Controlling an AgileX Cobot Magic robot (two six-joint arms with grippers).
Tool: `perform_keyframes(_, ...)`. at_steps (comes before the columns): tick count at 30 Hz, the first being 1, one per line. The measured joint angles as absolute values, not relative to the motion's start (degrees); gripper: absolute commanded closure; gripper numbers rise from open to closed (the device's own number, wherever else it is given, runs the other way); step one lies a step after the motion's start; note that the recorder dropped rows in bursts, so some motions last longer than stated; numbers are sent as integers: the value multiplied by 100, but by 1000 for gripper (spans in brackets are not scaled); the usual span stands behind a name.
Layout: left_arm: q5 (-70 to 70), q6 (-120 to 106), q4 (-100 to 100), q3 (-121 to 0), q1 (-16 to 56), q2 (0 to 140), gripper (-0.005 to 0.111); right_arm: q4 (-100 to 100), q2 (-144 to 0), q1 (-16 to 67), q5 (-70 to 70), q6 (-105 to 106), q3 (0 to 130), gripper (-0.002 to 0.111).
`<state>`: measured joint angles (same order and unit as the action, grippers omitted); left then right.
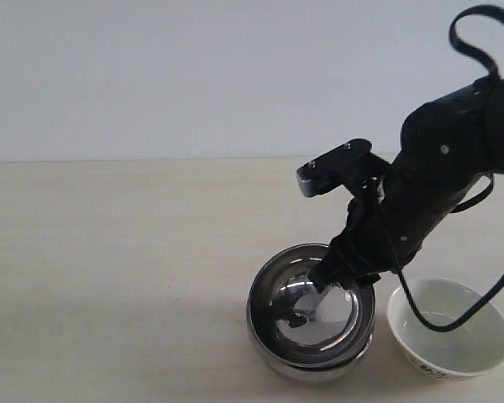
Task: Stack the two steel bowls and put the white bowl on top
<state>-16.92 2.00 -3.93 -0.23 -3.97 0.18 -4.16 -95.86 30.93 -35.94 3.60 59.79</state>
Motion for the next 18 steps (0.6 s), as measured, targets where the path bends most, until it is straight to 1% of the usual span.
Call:
perform_keyframes(2,-1692,200,-393,-23,-397,18,102,-428,-9673,3183,-3491,356,5979,104)
perform_keyframes(3,-1692,200,-393,-23,-397,18,102,-441,-9685,3211,-3441,345,5979,108)
perform_keyframes(13,-1692,200,-393,-23,-397,18,102,-457,-9664,3259,-3241,333,5982,108)
perform_keyframes(18,-1692,200,-393,-23,-397,18,102,-457,-9351,3259,-3167,237,5982,108)
